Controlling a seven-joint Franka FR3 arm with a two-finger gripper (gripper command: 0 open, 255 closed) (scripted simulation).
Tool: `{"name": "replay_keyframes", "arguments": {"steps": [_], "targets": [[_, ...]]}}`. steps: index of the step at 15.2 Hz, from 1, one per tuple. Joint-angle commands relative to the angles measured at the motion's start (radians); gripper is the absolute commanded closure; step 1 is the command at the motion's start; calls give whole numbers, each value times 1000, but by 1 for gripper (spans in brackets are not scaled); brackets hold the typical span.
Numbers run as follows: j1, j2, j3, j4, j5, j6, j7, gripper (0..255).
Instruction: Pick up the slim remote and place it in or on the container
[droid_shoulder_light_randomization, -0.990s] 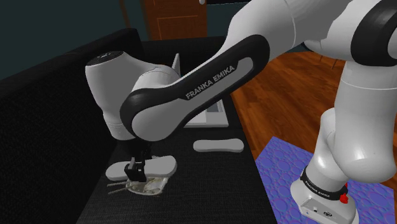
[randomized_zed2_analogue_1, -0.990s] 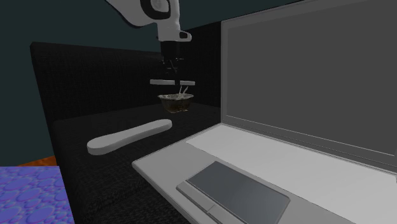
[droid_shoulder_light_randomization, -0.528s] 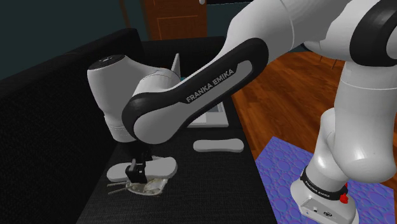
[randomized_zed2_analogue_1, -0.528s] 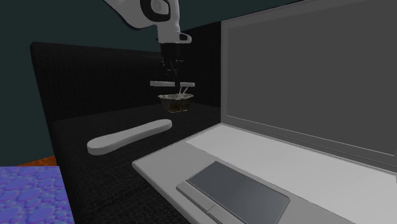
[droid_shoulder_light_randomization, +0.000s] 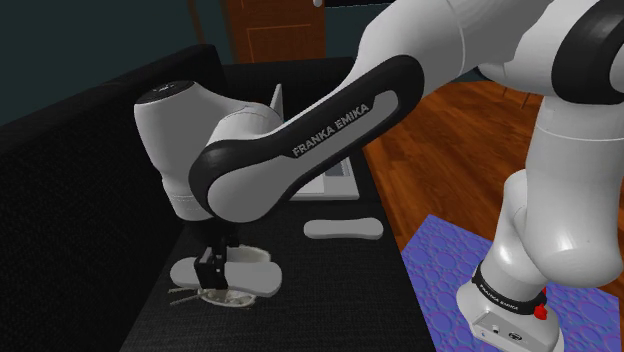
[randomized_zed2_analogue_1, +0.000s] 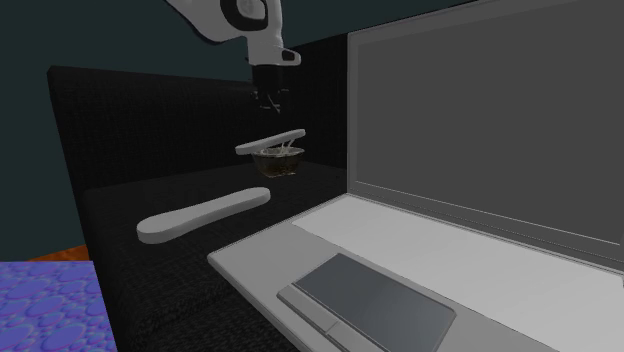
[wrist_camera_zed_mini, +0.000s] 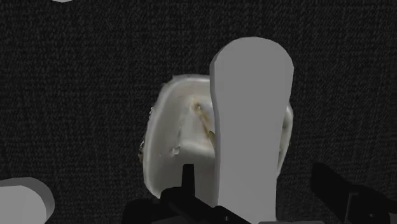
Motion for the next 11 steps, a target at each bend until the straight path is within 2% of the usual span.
{"name": "replay_keyframes", "arguments": {"steps": [1,3,11], "targets": [[-3,-18,1,29,9,-46,-7,0],[-4,-33,3,71,16,-102,-12,0],[-4,-33,3,71,16,-101,-12,0]]}}
